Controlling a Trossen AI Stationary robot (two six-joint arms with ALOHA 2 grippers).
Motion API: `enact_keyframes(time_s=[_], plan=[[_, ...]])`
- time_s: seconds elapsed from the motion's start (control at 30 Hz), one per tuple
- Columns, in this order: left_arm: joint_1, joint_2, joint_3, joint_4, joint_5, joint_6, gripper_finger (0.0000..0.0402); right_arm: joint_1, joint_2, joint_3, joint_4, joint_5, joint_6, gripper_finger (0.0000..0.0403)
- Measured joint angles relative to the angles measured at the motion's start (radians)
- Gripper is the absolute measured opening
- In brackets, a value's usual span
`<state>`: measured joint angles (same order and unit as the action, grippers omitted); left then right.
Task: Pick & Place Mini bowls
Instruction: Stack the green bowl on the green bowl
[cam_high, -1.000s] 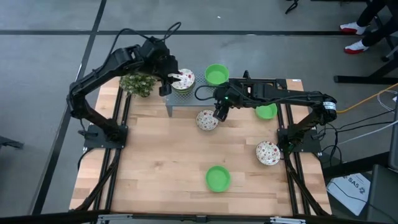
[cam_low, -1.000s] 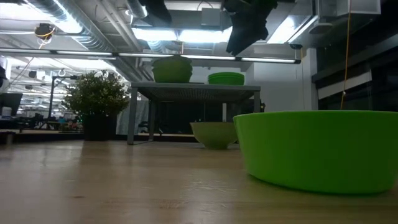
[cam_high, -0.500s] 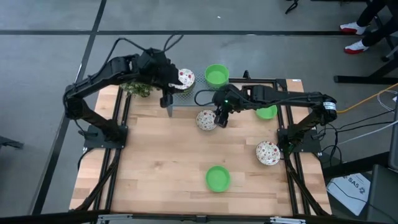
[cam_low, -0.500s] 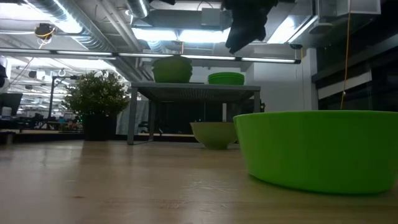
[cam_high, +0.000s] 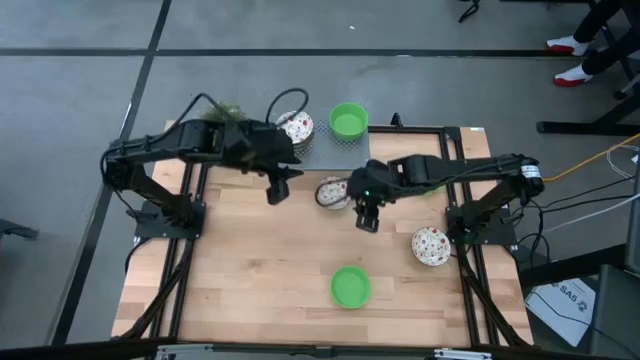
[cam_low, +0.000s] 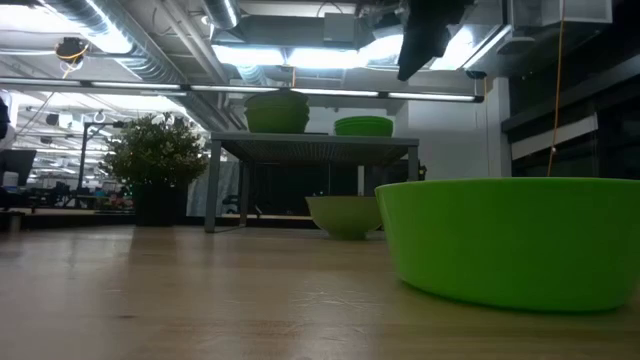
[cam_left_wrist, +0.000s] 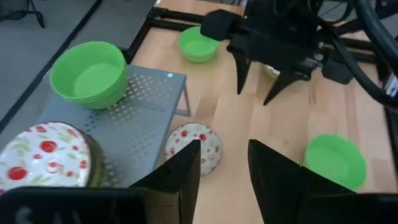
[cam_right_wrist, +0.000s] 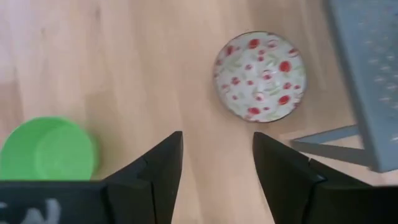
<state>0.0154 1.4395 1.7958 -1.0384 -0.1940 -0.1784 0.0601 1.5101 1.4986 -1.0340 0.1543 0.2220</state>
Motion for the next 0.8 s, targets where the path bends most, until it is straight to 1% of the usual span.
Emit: enact_keyframes(time_s=[0.23, 0.4, 0.57, 0.8], plan=[[-0.126, 0.029, 0.001, 0.09, -0.092, -0.134, 0.0127, 0.113, 0.0, 0.0, -0.005, 0.001, 0.025, 0.0194], [-0.209, 0.065, 0.0, 0.097, -0.129, -0.231, 0.0126, 0.193, 0.0, 0.0, -0.007, 0.007, 0.064, 0.0194], [-0.284, 0.118, 0.0, 0.096, -0.159, -0.296, 0.0126, 0.274, 0.0, 0.0, -0.008, 0.062, 0.095, 0.0194], [-0.357, 0.181, 0.0, 0.096, -0.163, -0.349, 0.0126, 0.361, 0.0, 0.0, -0.007, 0.089, 0.177, 0.0194]])
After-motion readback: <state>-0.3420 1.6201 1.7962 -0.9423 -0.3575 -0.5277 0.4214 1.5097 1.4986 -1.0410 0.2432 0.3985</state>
